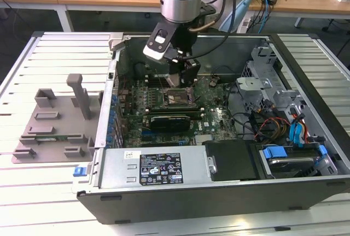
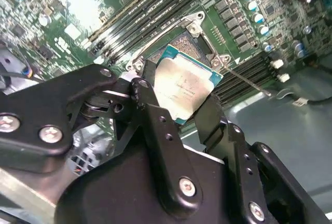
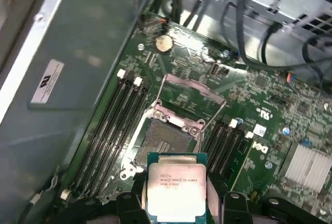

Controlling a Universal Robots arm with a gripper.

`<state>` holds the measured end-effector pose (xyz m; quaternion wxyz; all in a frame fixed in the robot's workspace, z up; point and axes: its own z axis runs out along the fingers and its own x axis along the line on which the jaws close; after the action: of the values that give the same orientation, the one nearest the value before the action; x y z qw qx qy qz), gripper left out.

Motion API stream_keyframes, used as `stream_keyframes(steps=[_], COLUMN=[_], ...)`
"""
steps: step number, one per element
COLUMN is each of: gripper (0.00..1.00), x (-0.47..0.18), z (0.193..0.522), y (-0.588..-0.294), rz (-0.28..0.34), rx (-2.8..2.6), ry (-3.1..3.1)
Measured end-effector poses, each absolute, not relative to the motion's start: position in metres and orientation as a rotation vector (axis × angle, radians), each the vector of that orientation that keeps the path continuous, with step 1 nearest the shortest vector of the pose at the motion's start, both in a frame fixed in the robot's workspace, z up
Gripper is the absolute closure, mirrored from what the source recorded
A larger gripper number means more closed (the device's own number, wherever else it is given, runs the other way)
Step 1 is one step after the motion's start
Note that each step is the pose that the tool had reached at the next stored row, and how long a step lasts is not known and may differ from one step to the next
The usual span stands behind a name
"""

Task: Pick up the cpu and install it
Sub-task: 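Place the cpu into insertion slot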

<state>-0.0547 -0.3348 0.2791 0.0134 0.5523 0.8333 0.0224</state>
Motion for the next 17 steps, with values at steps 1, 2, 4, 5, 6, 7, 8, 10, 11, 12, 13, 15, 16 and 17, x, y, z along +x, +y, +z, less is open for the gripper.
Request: stream_keyframes(steps=[1,2,4,5,6,7,8,10,11,12,13,15,16,17], gripper=[0.45,0.45,0.45,0.45,0.45,0.45,0.45,0.45,0.45,0.45,0.45,0.45,0.45,0.45], x=[-0.0547,-0.0547,-0.0547,-0.0548,-0.0547,-0.0547,-0.0547,-0.0547,-0.0547,-0.0547,-0.0547,-0.0548,-0.0547,-0.0548], z=[0.2790,0.2789,0.2787,0.2785,0.2783,0.2782,0.2780,0.2775,0.2774,0.2771,0.2771,0.2757,0.2739,0.2736], y=[-0.3348,-0.3348,-0.3348,-0.3348,-0.3348,-0.3348,-0.3348,-0.3348,-0.3348,-0.3348,-0.3348,-0.3348,-0.3348,-0.3348], rz=[0.069,0.069,0.068,0.067,0.066,0.065,0.064,0.062,0.062,0.060,0.060,0.061,0.062,0.061], rx=[1.759,1.780,1.848,1.906,1.940,1.970,2.015,2.101,2.137,2.191,2.196,2.178,2.140,2.120], ry=[2.568,2.553,2.503,2.458,2.431,2.406,2.367,2.289,2.255,2.201,2.196,2.214,2.252,2.271])
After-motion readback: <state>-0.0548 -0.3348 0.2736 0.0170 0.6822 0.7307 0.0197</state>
